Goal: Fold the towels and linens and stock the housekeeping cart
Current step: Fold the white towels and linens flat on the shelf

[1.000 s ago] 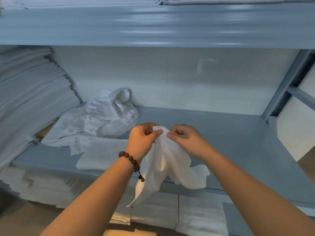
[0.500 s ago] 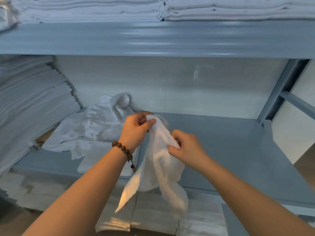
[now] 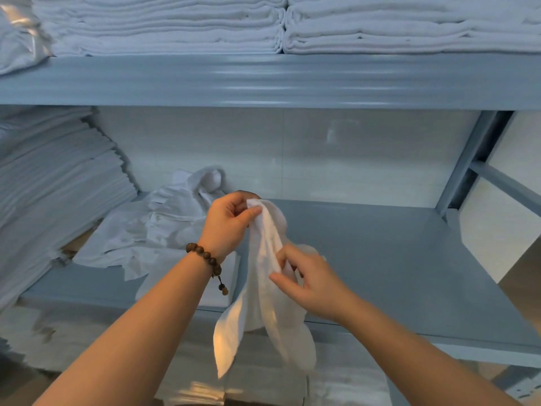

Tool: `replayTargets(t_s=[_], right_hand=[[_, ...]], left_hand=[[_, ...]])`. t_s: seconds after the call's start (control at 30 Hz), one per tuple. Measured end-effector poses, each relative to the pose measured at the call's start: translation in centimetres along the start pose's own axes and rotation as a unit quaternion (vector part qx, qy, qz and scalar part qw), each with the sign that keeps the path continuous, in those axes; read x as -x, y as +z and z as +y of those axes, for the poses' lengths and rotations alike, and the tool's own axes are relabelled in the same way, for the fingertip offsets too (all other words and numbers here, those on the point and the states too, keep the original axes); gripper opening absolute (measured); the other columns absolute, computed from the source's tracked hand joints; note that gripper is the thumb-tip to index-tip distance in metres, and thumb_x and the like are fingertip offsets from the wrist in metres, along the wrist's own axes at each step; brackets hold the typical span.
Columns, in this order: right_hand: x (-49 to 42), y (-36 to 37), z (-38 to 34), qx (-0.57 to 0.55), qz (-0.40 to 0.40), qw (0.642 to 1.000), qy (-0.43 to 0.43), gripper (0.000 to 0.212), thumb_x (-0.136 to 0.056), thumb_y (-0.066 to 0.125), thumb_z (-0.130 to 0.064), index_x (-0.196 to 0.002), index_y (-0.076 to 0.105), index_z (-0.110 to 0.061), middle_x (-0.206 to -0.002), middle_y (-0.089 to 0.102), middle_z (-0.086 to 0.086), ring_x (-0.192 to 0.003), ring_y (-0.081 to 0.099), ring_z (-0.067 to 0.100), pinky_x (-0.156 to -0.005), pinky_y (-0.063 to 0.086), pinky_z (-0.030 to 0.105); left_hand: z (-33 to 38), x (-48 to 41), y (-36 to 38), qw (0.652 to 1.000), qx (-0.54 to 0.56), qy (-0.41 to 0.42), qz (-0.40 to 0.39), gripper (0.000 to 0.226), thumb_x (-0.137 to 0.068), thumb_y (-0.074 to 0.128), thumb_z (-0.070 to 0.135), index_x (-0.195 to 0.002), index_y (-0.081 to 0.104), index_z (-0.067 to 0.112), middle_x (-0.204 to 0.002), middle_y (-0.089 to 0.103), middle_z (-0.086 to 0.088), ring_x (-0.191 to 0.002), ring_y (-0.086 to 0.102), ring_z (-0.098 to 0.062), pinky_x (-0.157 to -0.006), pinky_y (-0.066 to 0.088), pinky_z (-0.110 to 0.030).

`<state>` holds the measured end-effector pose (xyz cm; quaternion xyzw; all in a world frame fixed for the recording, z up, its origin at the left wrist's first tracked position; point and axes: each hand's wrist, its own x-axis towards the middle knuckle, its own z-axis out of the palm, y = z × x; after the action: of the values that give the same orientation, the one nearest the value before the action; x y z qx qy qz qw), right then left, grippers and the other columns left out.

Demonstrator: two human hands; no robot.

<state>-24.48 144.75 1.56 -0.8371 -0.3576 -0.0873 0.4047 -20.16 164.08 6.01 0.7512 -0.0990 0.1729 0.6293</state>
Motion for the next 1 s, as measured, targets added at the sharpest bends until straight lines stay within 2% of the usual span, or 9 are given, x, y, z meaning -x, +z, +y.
replayTargets(t_s=[0.1,0.17,0.23,0.33,0.43,0.63,0.77,0.9,1.0], right_hand=[[0.5,0.6,0.0,-0.031,-0.038,0.999,0.018,0.009,-0.097,0.047,-0.037,-0.099,0.052,-0.03,-0.073,0.053,-0.003,-0.07,0.051,0.012,-0.069,0.044,0.033],[0.7,0.9,0.3,-0.01,-0.026,0.999,0.031,0.029,-0.097,0.048,-0.03,-0.126,0.044,-0.036,-0.067,0.051,-0.006,-0.067,0.05,0.011,-0.069,0.043,0.027],[0.9,0.9,1.0,0.036,-0.035,0.997,0.057,0.044,-0.095,0.053,-0.027,-0.136,0.038,-0.034,-0.068,0.055,-0.009,-0.067,0.05,0.009,-0.069,0.042,0.025],[1.2,1.3,1.5,0.064,-0.096,0.99,0.078,0.015,-0.092,0.059,-0.023,-0.104,0.06,-0.014,-0.077,0.061,-0.002,-0.073,0.054,0.013,-0.072,0.046,0.034],[1.7,2.7,1.5,0.08,-0.145,0.984,0.064,0.018,-0.09,0.056,-0.015,-0.078,0.057,-0.001,-0.077,0.059,0.011,-0.076,0.053,0.024,-0.074,0.044,0.042],[3.4,4.4,3.6,0.081,-0.185,0.972,0.122,0.011,-0.094,0.048,-0.025,-0.099,0.045,-0.016,-0.09,0.061,0.006,-0.081,0.057,0.024,-0.073,0.048,0.042],[5.5,4.9,6.2,0.185,-0.247,0.944,0.115,0.026,-0.094,0.046,-0.026,-0.119,0.044,-0.026,-0.096,0.061,0.003,-0.084,0.056,0.023,-0.066,0.036,0.031],[6.9,5.0,8.3,0.312,-0.262,0.903,0.133,0.022,-0.094,0.044,-0.019,-0.112,0.056,-0.021,-0.09,0.053,0.0,-0.082,0.045,0.02,-0.082,0.032,0.033],[7.0,3.8,8.9,0.419,-0.26,0.861,0.127,0.019,-0.094,0.051,-0.021,-0.107,0.064,-0.02,-0.103,0.06,0.001,-0.106,0.046,0.021,-0.1,0.029,0.038]], left_hand=[[-0.3,0.1,-0.9,1.0,-0.014,-0.013,0.019,0.009,-0.089,0.063,0.003,-0.089,0.067,0.01,-0.084,0.071,-0.017,-0.08,0.066,-0.024,-0.08,0.055,-0.046],[-0.5,0.0,-1.7,0.999,-0.028,-0.018,0.042,0.008,-0.09,0.063,0.005,-0.091,0.063,-0.003,-0.088,0.064,-0.032,-0.078,0.06,-0.029,-0.081,0.051,-0.055],[-0.8,-0.1,-2.8,0.997,-0.038,-0.02,0.064,0.016,-0.091,0.062,0.007,-0.093,0.059,-0.009,-0.079,0.059,-0.031,-0.074,0.053,-0.026,-0.074,0.05,-0.053],[-0.8,-0.1,-3.8,0.994,-0.056,-0.019,0.087,0.014,-0.092,0.061,0.01,-0.089,0.06,-0.004,-0.066,0.052,-0.007,-0.067,0.049,-0.02,-0.067,0.046,-0.039],[-0.7,0.1,-4.1,0.994,-0.057,-0.026,0.084,0.014,-0.092,0.061,0.012,-0.089,0.061,-0.001,-0.068,0.055,-0.005,-0.068,0.051,-0.02,-0.067,0.045,-0.036],[-0.8,0.1,-5.8,0.992,-0.007,-0.05,0.116,0.027,-0.093,0.06,0.013,-0.091,0.053,-0.013,-0.079,0.049,-0.011,-0.075,0.045,-0.024,-0.073,0.042,-0.042],[-0.3,-0.1,-7.5,0.982,0.023,-0.07,0.174,0.027,-0.093,0.059,0.012,-0.071,0.045,0.007,-0.063,0.035,-0.004,-0.067,0.038,-0.022,-0.07,0.041,-0.041],[-0.5,-0.2,-8.4,0.98,0.029,-0.063,0.185,0.02,-0.094,0.058,0.013,-0.075,0.053,0.009,-0.064,0.037,-0.002,-0.069,0.04,-0.023,-0.07,0.041,-0.041],[-1.5,-0.1,-9.1,0.982,-0.02,-0.037,0.185,0.021,-0.093,0.059,0.015,-0.088,0.056,-0.005,-0.066,0.04,-0.006,-0.068,0.04,-0.022,-0.066,0.041,-0.038]])
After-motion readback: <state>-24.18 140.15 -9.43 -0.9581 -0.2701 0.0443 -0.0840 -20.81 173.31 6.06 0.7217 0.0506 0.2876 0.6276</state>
